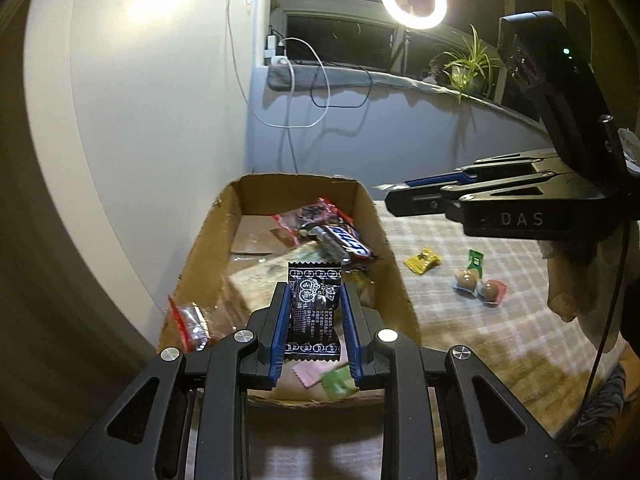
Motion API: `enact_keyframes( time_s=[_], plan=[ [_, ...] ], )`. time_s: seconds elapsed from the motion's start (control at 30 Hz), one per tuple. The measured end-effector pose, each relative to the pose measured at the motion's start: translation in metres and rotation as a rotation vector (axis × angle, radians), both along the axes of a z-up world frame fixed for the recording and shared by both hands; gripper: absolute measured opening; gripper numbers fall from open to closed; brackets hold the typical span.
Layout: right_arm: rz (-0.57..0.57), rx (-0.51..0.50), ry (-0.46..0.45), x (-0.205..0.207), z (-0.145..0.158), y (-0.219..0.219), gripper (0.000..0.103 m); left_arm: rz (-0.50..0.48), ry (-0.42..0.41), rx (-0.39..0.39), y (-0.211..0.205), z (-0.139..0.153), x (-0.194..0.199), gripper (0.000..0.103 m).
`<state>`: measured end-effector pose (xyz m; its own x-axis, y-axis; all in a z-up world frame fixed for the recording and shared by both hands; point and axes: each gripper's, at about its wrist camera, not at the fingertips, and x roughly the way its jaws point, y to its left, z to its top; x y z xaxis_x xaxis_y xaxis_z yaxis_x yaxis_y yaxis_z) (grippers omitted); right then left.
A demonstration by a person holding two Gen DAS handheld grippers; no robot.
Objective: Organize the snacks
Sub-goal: 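Carry the black packet and clear packet into the box and release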
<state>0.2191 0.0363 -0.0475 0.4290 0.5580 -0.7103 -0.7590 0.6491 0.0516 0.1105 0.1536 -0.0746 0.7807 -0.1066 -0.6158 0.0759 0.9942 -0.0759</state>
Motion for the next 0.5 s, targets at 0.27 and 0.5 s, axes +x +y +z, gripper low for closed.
enact_keyframes(
  time_s=[0.27,0.5],
  plan=[
    [0.025,-0.010,0.028,0.009,-0.010,0.026,0.023,0.022,0.008,-0.002,0.014,-0.004,0.005,0.023],
    [0.035,-0.015,0.042,0.013,-0.015,0.034,0.023,0.037,0.011,-0.003,0.016,-0.005,0.008,0.024]
  ],
)
